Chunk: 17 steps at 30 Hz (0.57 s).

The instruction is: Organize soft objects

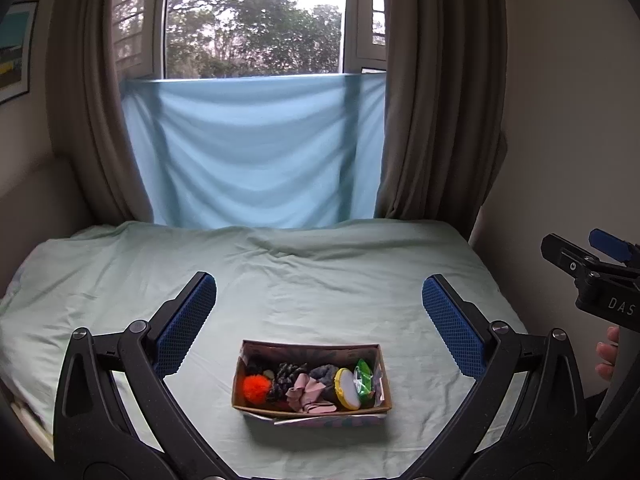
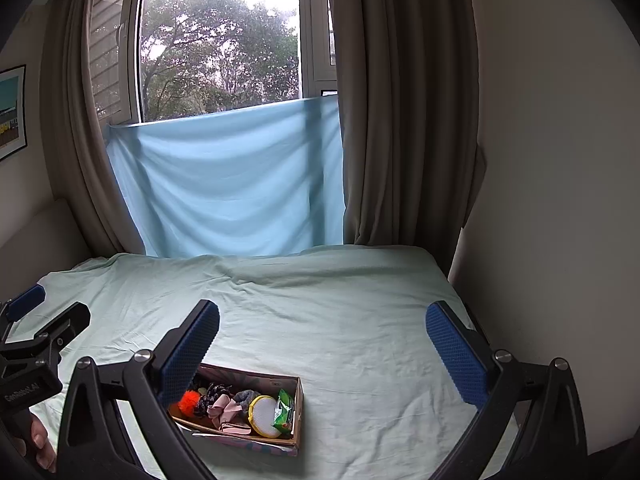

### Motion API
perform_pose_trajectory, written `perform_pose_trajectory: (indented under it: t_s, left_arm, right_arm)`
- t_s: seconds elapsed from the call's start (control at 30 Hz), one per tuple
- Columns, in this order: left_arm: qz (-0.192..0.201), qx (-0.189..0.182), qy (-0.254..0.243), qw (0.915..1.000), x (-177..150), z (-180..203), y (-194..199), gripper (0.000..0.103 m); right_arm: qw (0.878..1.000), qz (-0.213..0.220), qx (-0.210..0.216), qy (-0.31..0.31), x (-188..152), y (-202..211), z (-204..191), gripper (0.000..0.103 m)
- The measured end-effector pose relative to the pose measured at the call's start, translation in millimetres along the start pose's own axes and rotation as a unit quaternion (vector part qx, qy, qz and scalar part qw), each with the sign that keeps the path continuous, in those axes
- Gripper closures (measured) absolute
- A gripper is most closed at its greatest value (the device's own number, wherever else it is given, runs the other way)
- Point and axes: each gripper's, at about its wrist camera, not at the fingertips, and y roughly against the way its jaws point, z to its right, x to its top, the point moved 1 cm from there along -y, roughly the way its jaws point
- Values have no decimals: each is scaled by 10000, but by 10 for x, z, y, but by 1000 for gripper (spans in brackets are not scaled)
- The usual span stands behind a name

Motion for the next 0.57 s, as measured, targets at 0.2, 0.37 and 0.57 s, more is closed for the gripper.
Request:
perform_pose_trajectory:
  t_s: [0.2, 0.37, 0.57]
  left_arm:
    - [50, 12, -29, 10000, 4, 18, 15, 0]
    - [43, -35, 68, 10000, -12, -14, 7, 0]
    - [12, -31, 210, 9998, -20, -69, -32, 0]
  right_arm:
    - [10000, 12, -4, -13, 13, -7, -2, 0]
    - [10000, 20, 4, -1, 4, -17, -18, 0]
    - [10000, -14, 12, 12, 13, -53, -28, 0]
